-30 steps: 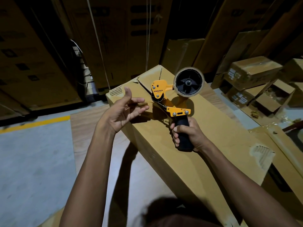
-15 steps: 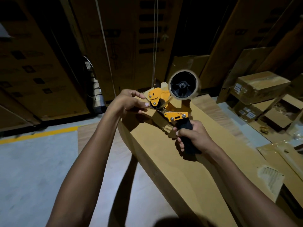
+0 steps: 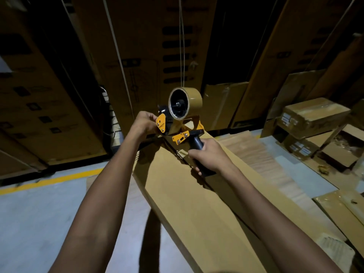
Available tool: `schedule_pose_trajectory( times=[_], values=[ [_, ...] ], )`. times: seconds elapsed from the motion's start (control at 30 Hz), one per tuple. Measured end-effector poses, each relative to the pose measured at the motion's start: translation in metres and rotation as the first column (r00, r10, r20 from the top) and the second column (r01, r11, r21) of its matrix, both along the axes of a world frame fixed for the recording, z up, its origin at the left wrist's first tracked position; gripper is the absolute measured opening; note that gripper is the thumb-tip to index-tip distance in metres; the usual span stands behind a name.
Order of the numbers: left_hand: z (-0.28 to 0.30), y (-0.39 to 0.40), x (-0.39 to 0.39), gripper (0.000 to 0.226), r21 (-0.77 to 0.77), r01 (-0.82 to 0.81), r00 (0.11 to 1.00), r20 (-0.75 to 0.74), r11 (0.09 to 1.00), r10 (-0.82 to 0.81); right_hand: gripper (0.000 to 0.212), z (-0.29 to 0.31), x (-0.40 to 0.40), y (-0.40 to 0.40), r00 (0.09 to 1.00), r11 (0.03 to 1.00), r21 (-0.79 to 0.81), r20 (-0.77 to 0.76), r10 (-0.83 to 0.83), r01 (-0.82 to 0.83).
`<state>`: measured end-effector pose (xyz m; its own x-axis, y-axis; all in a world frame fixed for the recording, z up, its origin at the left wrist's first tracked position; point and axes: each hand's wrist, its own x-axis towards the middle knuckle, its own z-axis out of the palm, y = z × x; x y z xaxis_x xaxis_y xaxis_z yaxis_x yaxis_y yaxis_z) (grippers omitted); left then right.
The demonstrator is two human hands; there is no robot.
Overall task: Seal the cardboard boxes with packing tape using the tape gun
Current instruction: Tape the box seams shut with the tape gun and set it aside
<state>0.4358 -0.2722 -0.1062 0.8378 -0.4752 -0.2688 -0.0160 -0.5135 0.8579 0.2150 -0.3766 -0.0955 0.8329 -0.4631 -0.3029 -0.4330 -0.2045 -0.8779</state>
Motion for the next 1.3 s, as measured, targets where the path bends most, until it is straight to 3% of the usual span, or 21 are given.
schedule_pose_trajectory(
  times=[0.17,0.3,0.47,0.63,0.8,0.93,1.2,1.3],
  values=[
    [-0.016,0.004,0.022,0.027,-0.039,-0.092,0.991,0.094,0.995,0.096,0.011,0.008,0.004,-0.005,0.999,0.998,-0.049,-0.036,0.038,-0.040],
    [-0.023,0.009,0.038,0.025,-0.030,0.046,0.993,0.110,0.999,-0.042,0.015,0.007,-0.003,-0.011,0.992,0.973,-0.218,-0.114,0.054,-0.078],
    [-0.045,-0.001,0.034,0.023,-0.042,0.086,0.988,0.132,0.995,-0.080,0.016,-0.003,-0.009,-0.012,0.995,0.993,-0.115,-0.096,0.005,-0.016],
    [-0.056,-0.006,0.038,0.024,-0.064,0.089,0.994,0.063,0.994,-0.085,0.012,-0.014,-0.014,-0.011,0.996,0.993,-0.122,-0.092,-0.001,-0.010],
    [-0.057,-0.004,0.039,0.031,-0.041,0.089,0.995,0.052,0.995,-0.087,0.020,-0.035,-0.009,-0.001,0.990,0.929,-0.367,-0.138,0.003,-0.054],
    [-0.067,-0.008,0.025,0.030,0.025,0.086,0.996,0.009,0.996,-0.087,0.019,-0.050,-0.011,0.002,0.986,0.880,-0.469,-0.167,-0.011,-0.069],
    [-0.075,-0.002,0.022,0.024,0.031,0.134,0.989,-0.069,0.991,-0.131,0.021,-0.056,-0.011,0.002,0.981,0.904,-0.424,-0.194,-0.030,-0.056],
    [-0.076,0.004,0.024,0.016,0.074,0.145,0.988,0.049,0.987,-0.149,0.020,-0.057,-0.012,0.003,0.981,0.913,-0.406,-0.186,-0.052,-0.028]
  ],
)
